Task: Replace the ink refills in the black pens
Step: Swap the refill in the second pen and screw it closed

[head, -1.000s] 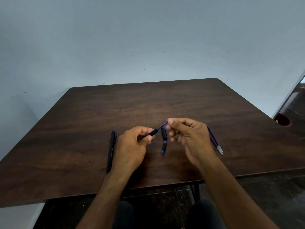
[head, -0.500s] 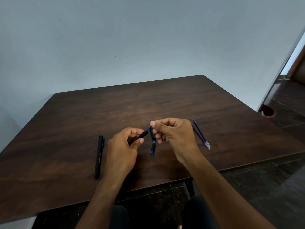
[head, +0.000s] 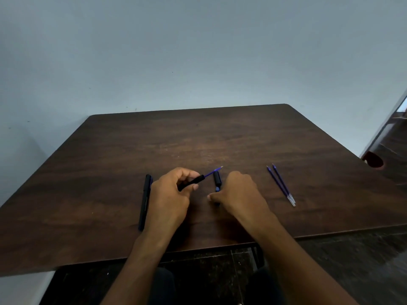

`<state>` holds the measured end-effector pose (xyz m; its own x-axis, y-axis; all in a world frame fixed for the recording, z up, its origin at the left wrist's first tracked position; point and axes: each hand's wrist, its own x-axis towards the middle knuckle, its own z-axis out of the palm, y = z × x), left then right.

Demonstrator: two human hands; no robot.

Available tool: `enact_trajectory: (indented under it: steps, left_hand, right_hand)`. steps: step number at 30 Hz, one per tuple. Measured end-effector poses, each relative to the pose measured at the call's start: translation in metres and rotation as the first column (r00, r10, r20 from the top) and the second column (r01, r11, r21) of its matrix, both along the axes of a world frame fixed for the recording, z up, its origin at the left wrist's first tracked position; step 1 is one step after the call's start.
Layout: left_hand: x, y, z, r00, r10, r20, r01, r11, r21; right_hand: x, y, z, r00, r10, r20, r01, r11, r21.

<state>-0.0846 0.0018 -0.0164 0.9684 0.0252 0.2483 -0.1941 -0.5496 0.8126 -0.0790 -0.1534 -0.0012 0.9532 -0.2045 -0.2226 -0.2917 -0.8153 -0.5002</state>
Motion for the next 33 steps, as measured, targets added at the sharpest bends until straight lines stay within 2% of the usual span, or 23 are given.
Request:
enact_trajectory:
  steps: [2, 3, 5, 7, 9, 14, 33]
  left_hand:
    - [0.001, 0.003, -0.002, 1.0, 0.005, 0.002, -0.005, 1.0, -0.02]
    - [0.001, 0.004, -0.003, 1.0, 0.004, 0.003, -0.004, 1.0, -0.027]
    - [0.002, 0.005, -0.004, 1.0, 0.007, -0.001, -0.007, 0.999, -0.032]
    - [0.003, 0.004, -0.005, 1.0, 0.005, -0.008, -0.005, 1.0, -0.03]
    - [0.003, 0.002, -0.006, 1.0, 0.001, -0.008, -0.001, 1.0, -0.016]
    - [0.003, -0.001, -0.005, 1.0, -0.011, -0.002, 0.011, 1.0, 0.014]
    - [0.002, -0.002, -0.001, 1.0, -0.018, -0.022, 0.019, 0.999, 0.051]
  right_hand:
    - [0.003, -0.006, -0.002, 0.998, -0.05, -0.031, 0.054, 0.991, 0.119]
    - [0.001, -0.011, -0.001, 0.996, -0.076, -0.046, 0.085, 0.962, 0.261]
    - [-0.004, -0.021, -0.001, 0.99, -0.136, -0.038, 0.132, 0.801, 0.583]
    - [-0.011, -0.03, -0.001, 0.979, -0.202, 0.003, 0.121, 0.597, 0.793]
    - [-0.014, -0.035, -0.001, 0.965, -0.257, 0.057, 0.072, 0.466, 0.882]
    - [-0.013, -0.039, 0.005, 0.909, -0.377, 0.179, -0.092, 0.238, 0.967]
    - [-0.013, -0.035, 0.004, 0.928, -0.314, 0.2, -0.103, 0.302, 0.948]
